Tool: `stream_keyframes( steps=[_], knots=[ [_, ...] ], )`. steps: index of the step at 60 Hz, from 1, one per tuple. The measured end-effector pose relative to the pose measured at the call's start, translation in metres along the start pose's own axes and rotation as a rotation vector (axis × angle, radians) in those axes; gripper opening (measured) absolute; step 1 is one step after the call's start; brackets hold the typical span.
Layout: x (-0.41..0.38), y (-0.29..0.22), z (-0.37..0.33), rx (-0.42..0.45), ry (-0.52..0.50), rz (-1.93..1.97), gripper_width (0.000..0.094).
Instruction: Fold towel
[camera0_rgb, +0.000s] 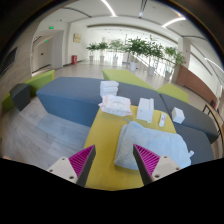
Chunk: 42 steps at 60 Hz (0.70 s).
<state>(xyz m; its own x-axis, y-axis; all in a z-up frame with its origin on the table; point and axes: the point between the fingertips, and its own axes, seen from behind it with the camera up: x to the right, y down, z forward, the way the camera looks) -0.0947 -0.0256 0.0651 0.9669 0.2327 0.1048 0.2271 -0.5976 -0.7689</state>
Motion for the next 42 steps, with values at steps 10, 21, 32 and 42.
stream_keyframes(
  steps=[10, 21, 32, 42],
  knots=[
    [0.037, 0.004, 0.074, -0.041, 0.050, -0.006, 0.0764],
    [0.033, 0.032, 0.103, -0.074, 0.020, -0.055, 0.0510],
    [0.057, 0.030, 0.109, -0.030, 0.100, -0.045, 0.0027],
    [0.056, 0.020, 0.097, -0.031, 0.050, -0.026, 0.0009]
  ],
)
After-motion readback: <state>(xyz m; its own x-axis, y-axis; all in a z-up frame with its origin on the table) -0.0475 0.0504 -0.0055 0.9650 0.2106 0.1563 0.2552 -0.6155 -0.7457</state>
